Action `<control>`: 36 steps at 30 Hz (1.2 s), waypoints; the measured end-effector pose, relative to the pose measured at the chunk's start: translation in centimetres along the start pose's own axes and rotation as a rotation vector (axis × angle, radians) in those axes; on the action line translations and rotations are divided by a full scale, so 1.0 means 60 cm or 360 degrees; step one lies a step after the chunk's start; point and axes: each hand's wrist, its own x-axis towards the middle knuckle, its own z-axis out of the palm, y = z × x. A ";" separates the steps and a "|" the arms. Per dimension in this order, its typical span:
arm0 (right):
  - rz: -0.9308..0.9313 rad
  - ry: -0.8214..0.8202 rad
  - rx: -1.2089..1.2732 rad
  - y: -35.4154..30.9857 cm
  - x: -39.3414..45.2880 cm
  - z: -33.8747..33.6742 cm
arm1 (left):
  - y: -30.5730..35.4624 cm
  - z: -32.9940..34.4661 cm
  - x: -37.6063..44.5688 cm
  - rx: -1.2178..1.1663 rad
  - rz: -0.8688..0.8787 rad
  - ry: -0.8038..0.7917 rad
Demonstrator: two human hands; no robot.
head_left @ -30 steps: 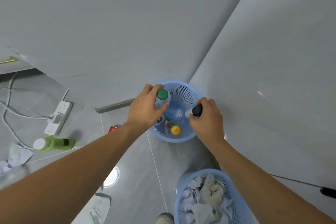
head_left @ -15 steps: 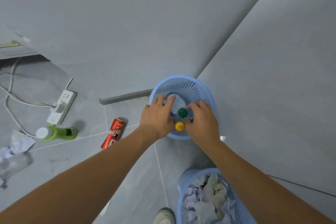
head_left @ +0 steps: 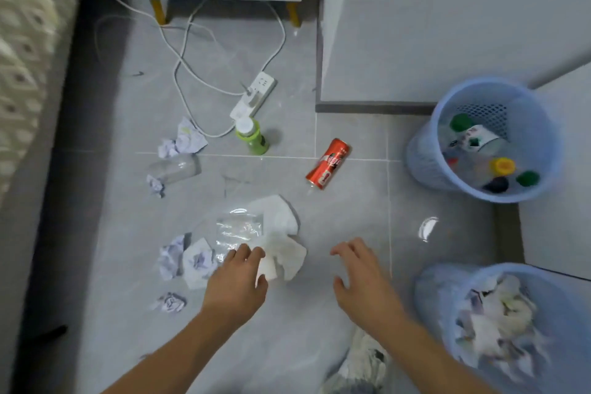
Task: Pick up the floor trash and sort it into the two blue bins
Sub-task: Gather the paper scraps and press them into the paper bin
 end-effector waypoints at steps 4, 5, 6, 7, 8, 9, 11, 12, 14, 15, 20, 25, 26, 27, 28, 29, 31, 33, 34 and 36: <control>-0.0080 -0.0203 -0.0175 -0.053 0.060 0.148 | -0.133 0.076 -0.056 -0.0040 -0.0190 -0.0062; -0.0086 -0.0219 -0.0238 -0.063 0.079 0.177 | -0.160 0.094 -0.066 -0.0055 -0.0234 -0.0067; -0.0087 -0.0228 -0.0316 -0.072 0.099 0.204 | -0.186 0.112 -0.074 -0.0071 -0.0278 -0.0072; -0.0094 -0.0244 -0.0391 -0.082 0.120 0.229 | -0.210 0.128 -0.081 -0.0083 -0.0324 -0.0065; -0.0094 -0.0268 -0.0465 -0.092 0.139 0.250 | -0.233 0.143 -0.085 -0.0085 -0.0366 -0.0043; -0.0086 -0.0290 -0.0540 -0.101 0.158 0.269 | -0.256 0.155 -0.087 -0.0079 -0.0399 -0.0002; -0.0044 -0.0343 -0.0699 -0.116 0.191 0.302 | -0.301 0.172 -0.083 -0.0060 -0.0468 0.0091; -0.0009 -0.0366 -0.0770 -0.122 0.202 0.316 | -0.323 0.179 -0.081 -0.0057 -0.0513 0.0123; 0.0072 -0.0382 -0.0881 -0.125 0.215 0.341 | -0.361 0.193 -0.074 -0.0097 -0.0637 0.0110; 0.0103 -0.0374 -0.0907 -0.123 0.217 0.350 | -0.377 0.201 -0.069 -0.0167 -0.0728 0.0081; 0.0065 -0.0160 -0.0997 -0.118 0.222 0.376 | -0.406 0.225 -0.021 -0.0541 -0.0867 0.0204; -0.0115 -0.0170 -0.0893 -0.112 0.222 0.388 | -0.396 0.219 0.022 -0.0393 -0.0635 0.0402; -0.0124 -0.0174 -0.0853 -0.111 0.223 0.390 | -0.393 0.212 0.029 -0.0390 -0.0604 0.0420; -0.0128 -0.0176 -0.0809 -0.111 0.224 0.392 | -0.389 0.204 0.036 -0.0387 -0.0574 0.0434; -0.0128 -0.0177 -0.0767 -0.110 0.224 0.394 | -0.384 0.197 0.044 -0.0375 -0.0532 0.0441; -0.0131 -0.0173 -0.0730 -0.107 0.223 0.395 | -0.379 0.191 0.051 -0.0355 -0.0482 0.0431; -0.0142 -0.0167 -0.0663 -0.101 0.220 0.397 | -0.367 0.186 0.065 -0.0299 -0.0403 0.0364; -0.0130 -0.0174 -0.0570 -0.094 0.216 0.397 | -0.354 0.192 0.078 -0.0199 -0.0352 0.0278; -0.0122 -0.0178 -0.0517 -0.091 0.215 0.398 | -0.349 0.200 0.083 -0.0147 -0.0338 0.0257; -0.0129 -0.0173 -0.0439 -0.083 0.212 0.402 | -0.344 0.218 0.089 -0.0122 -0.0303 0.0281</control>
